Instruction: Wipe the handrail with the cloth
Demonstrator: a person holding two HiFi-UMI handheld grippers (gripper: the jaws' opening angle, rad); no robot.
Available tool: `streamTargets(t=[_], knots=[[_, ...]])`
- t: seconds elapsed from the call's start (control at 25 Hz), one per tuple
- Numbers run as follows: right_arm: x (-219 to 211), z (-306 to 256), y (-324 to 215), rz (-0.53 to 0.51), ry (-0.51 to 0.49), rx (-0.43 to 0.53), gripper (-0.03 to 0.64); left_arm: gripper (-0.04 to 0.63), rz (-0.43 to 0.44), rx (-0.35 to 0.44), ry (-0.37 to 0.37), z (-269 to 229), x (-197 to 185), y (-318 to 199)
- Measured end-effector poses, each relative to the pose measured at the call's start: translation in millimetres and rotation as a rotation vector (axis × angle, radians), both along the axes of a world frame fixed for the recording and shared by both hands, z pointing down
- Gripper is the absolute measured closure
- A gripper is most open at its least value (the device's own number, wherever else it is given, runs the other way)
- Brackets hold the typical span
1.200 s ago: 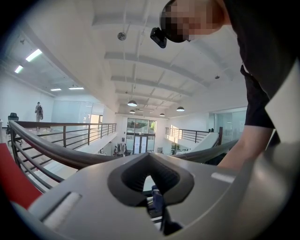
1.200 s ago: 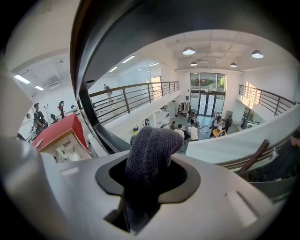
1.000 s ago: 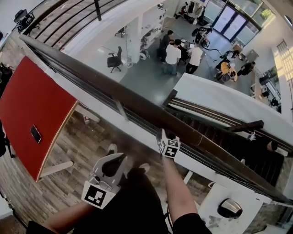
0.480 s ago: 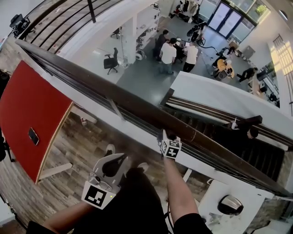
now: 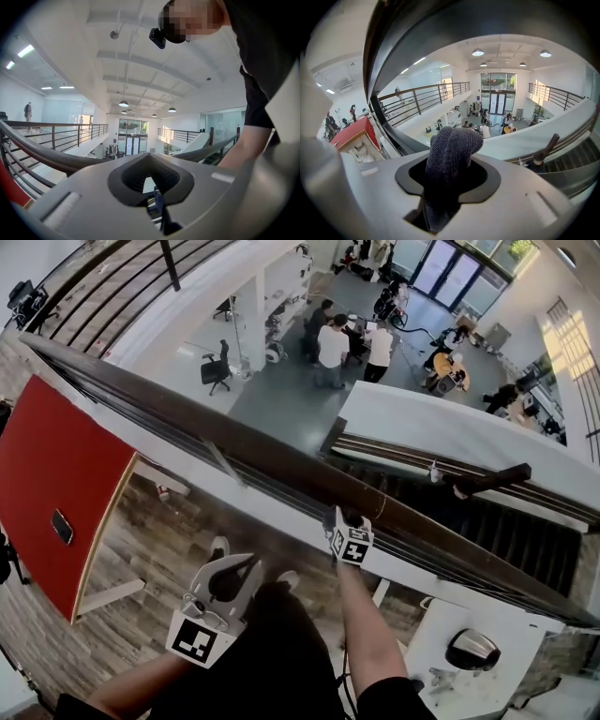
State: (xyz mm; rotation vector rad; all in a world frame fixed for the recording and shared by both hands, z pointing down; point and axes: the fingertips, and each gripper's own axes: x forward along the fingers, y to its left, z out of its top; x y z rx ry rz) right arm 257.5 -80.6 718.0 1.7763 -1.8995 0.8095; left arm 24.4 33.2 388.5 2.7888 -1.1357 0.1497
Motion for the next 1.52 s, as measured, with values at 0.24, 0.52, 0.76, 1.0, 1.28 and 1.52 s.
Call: streamTargets(t=[0.24,0.52,0.76,1.0,1.28,1.52], knots=[[19.2,-2.0,11.0,0.029,0.001,0.007,0.471,0.597,0.01,-0.005,0.006,-0.5,9.2,3.5],[33.6,-0.5,19.0,0.04,0.007,0.01,0.471,0.597,0.024,-0.004,0.005,0.7,18.5,5.4],[50.2,-0.7,27.1,0.04,0.019,0.012,0.471,0.597,0.041,0.013,-0.005,1.5,29.3,8.7],[65.6,-0.6,35.8,0.062,0.028,0.01,0.469,0.597,0.109,0.037,-0.072,3.3,44.7,18.6],[92.2,-1.8,49.9,0.109,0.04,0.009,0.469,0.597,0.12,0.031,-0.056,1.6,51.8,21.4],[98.2,-1.8,54.2,0.137,0.037,-0.014,0.472,0.597,0.136,0.031,-0.058,2.4,51.6,25.5]])
